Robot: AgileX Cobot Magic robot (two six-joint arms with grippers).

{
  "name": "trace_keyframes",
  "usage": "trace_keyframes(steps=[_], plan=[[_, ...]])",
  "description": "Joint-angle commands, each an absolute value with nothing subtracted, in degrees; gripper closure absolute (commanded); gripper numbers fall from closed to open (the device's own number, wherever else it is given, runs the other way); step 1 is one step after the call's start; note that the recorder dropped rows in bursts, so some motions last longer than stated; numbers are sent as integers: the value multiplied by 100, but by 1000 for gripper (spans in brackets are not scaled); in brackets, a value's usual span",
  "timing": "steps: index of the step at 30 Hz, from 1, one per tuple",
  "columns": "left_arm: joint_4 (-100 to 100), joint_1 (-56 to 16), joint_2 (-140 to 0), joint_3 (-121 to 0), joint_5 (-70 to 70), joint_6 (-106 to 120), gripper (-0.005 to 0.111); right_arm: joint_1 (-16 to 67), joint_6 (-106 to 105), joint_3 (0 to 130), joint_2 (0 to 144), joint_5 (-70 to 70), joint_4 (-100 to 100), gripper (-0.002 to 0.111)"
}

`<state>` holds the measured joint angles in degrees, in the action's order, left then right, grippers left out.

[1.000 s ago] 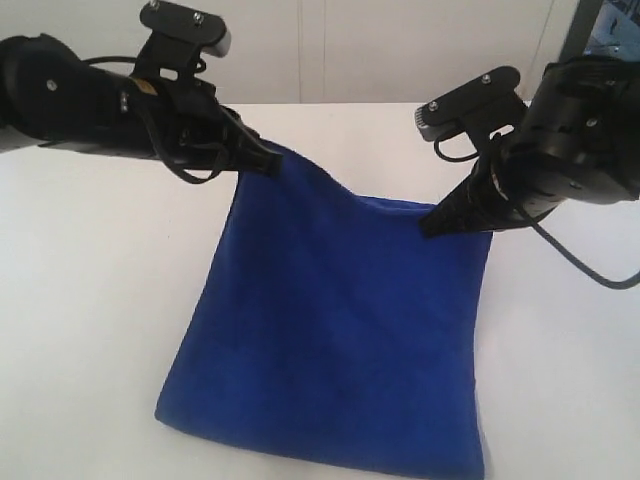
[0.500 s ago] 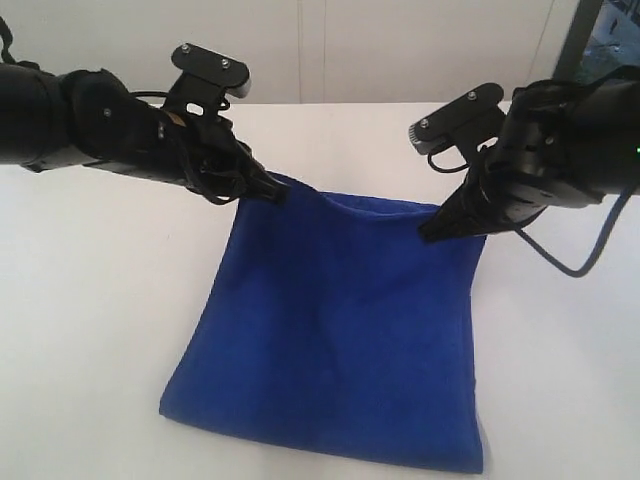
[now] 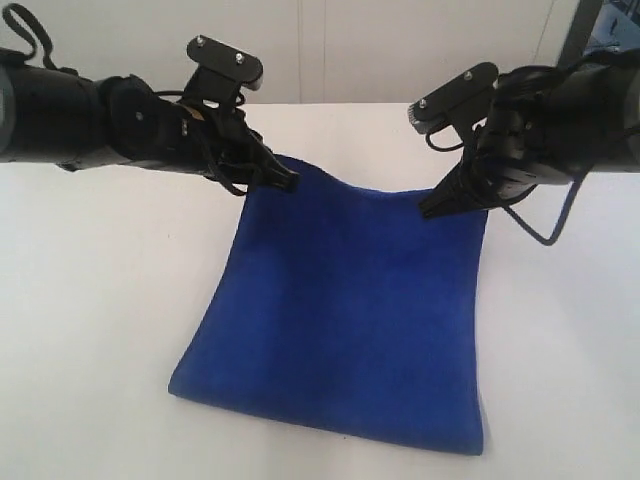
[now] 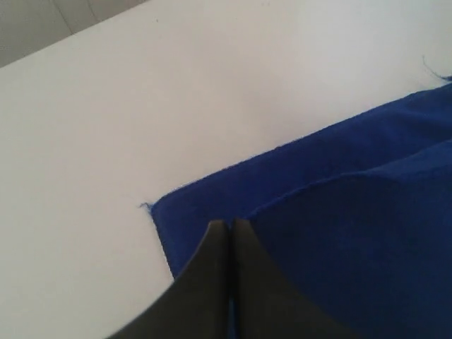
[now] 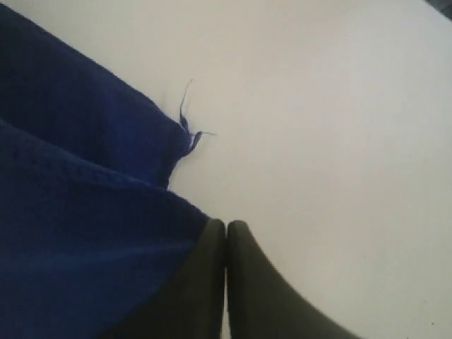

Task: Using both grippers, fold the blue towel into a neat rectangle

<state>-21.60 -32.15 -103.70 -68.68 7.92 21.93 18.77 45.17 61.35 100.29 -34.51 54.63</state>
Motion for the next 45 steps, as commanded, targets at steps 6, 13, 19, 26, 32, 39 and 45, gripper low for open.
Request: trace_keyframes(steps=[6, 13, 19, 26, 32, 39, 45], plan=[[-2206, -3203, -10500, -7212, 871, 2235, 107, 1659, 4671, 6398, 10166, -3453, 5750, 108], [-2206, -3001, -10727, -7656, 719, 2348, 107, 1612, 4672, 6566, 10192, -2922, 5872, 108], [-2206, -2871, -11441, -7681, 1309, 2273, 107, 1296, 5160, 6756, 11116, -2641, 6316, 108], [-2172, -2871, -11930, -7681, 1861, 2273, 107, 1180, 5147, 7069, 11619, -2509, 6470, 108], [-2158, -2871, -11957, -7681, 2053, 2232, 107, 1180, 5160, 7146, 11752, -2490, 6551, 108], [-2008, -2871, -11957, -7681, 2164, 2082, 90, 1180, 5170, 7146, 11751, -2490, 6551, 91], [-1931, -2871, -11957, -7681, 2177, 2082, 56, 1180, 5278, 7146, 11751, -2490, 6551, 76]])
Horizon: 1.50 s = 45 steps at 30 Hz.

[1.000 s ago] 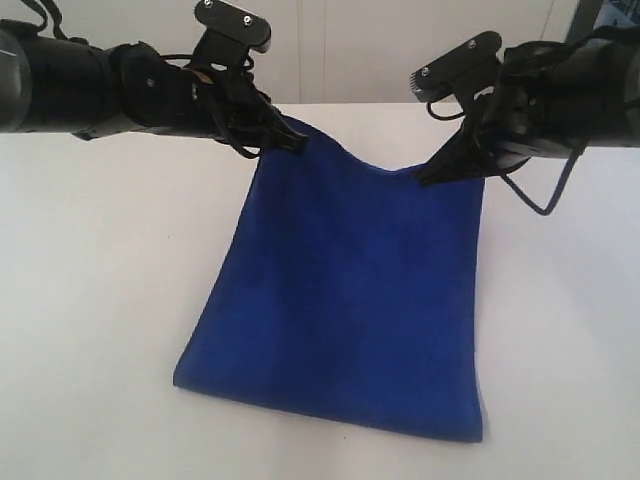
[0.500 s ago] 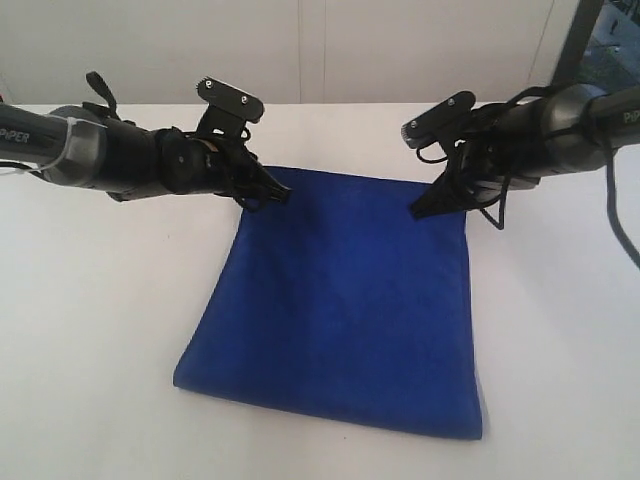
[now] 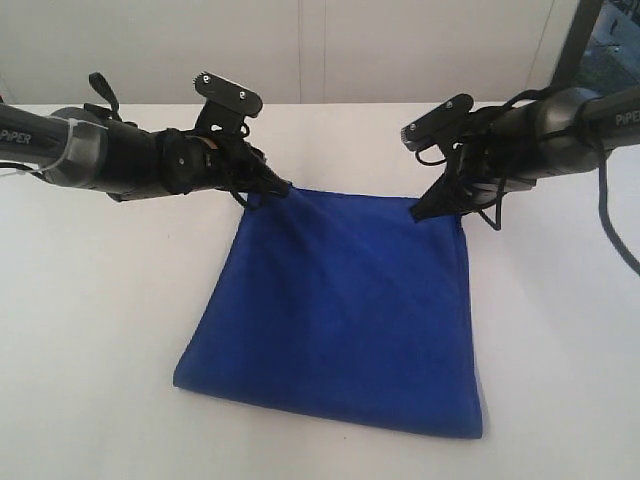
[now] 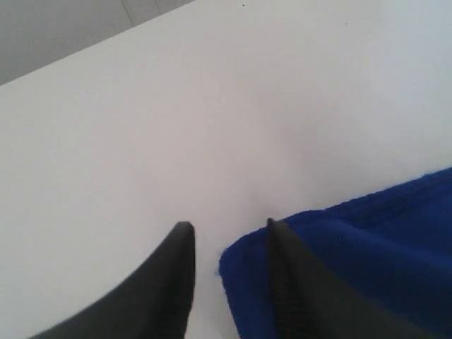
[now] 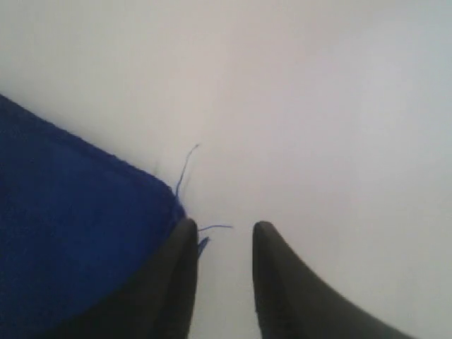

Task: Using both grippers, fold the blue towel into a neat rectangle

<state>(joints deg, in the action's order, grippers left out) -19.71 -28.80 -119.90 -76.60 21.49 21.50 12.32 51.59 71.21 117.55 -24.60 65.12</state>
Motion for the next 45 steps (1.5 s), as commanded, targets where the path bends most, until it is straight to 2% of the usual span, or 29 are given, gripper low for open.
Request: trace_keyframes(steps=[1, 8, 12, 18, 25, 30, 45], plan=[[-1931, -2871, -11957, -7681, 2177, 2082, 54, 1180, 5278, 7146, 11751, -2490, 6551, 76], [-1931, -2871, -11933, -7681, 2121, 2082, 54, 1180, 5864, 7146, 11737, -2491, 6525, 76], [-1931, -2843, -11758, -7681, 1625, 2150, 55, 1129, 5724, 7215, 11520, -2519, 5924, 76], [-2047, -2548, -11464, -7681, 162, 1996, 55, 755, 3029, 7649, 11389, -2431, 3029, 76], [-2057, -1619, -11303, -7681, -1989, 709, 55, 563, 626, 7952, 11389, -2946, 547, 76], [-2074, -1395, -11293, -7671, -2762, 642, 55, 563, 614, 7952, 11559, -2936, 303, 76], [-2201, -1559, -11305, -7671, -2761, 763, 55, 563, 614, 7952, 12024, -2599, 186, 76]])
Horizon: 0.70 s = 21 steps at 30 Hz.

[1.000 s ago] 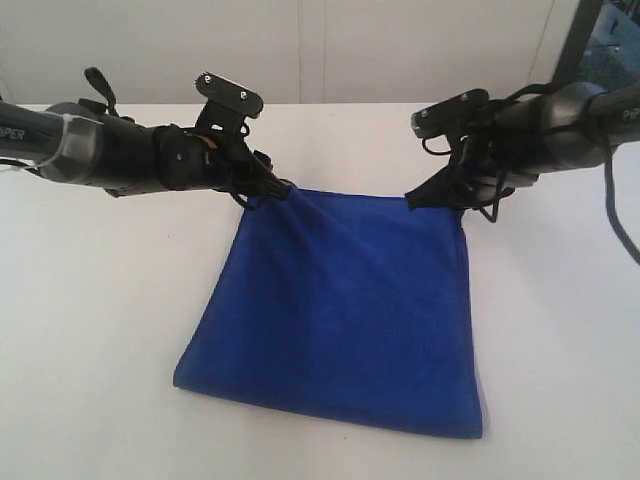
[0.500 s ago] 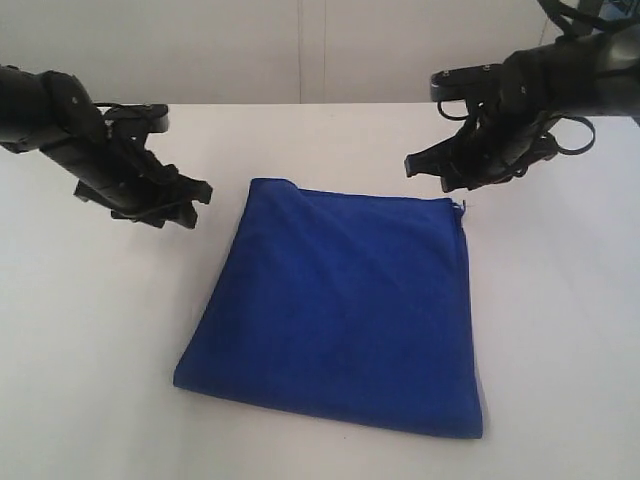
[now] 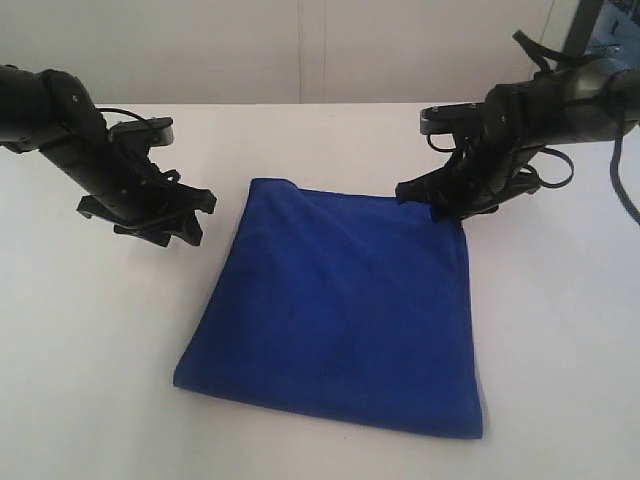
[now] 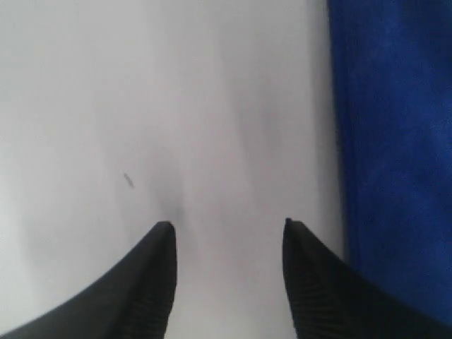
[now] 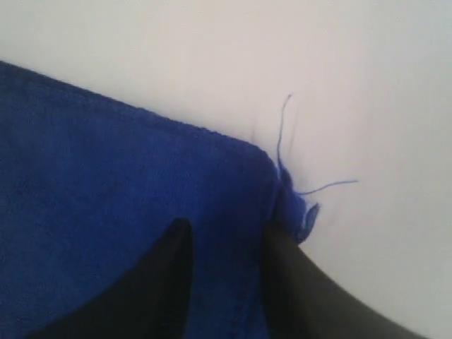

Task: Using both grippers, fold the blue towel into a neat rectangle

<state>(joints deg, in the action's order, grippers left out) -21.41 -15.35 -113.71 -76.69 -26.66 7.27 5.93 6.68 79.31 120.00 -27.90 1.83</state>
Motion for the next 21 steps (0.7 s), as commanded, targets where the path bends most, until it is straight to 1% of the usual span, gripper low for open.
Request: trace_keyframes(steps=[1, 10, 21], plan=[[-2201, -1559, -11305, -7671, -2761, 763, 55, 563, 614, 7952, 12024, -2571, 186, 76], [-2201, -1559, -11329, -7671, -2748, 788, 55, 563, 981, 7931, 12157, -2287, 186, 76], [-2201, -1559, -11355, -7671, -2660, 788, 55, 526, 1072, 7931, 11958, -2131, 186, 76]])
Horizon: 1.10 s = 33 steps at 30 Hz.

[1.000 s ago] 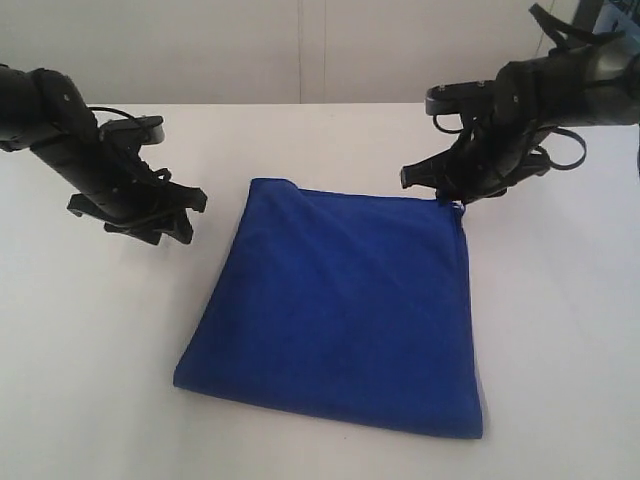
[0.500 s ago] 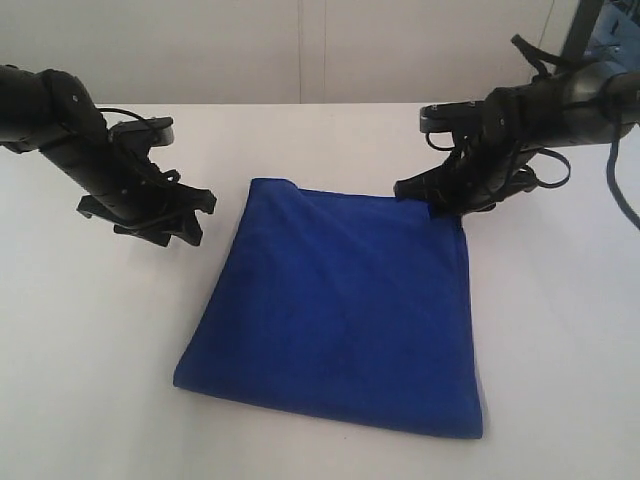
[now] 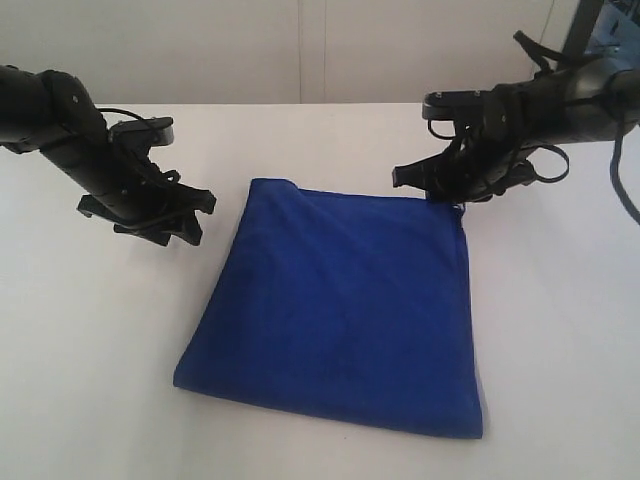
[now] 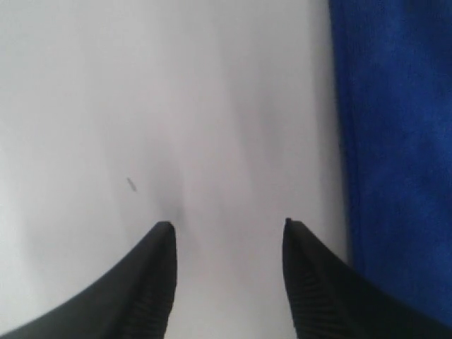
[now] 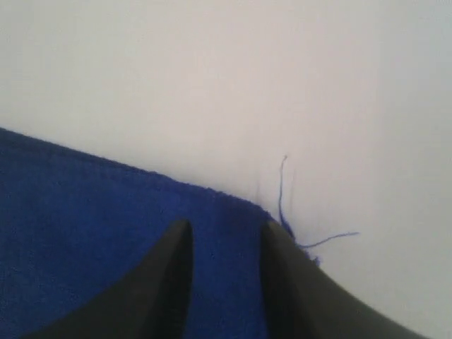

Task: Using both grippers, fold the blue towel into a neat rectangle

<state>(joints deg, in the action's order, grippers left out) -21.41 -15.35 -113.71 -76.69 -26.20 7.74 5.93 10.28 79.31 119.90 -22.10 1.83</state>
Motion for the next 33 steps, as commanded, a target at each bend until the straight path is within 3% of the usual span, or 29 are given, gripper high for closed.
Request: trace_keyframes(steps=[1, 29, 33], plan=[[-2201, -1559, -11355, -7671, -2660, 788, 55, 513, 1072, 7931, 11983, -2131, 186, 76], [-2201, -1559, -11355, -7671, -2497, 788, 55, 380, 1217, 7926, 12306, -1599, 132, 76], [-2201, -1559, -11355, -7671, -2487, 788, 55, 380, 1171, 7926, 12306, -1500, 132, 82]])
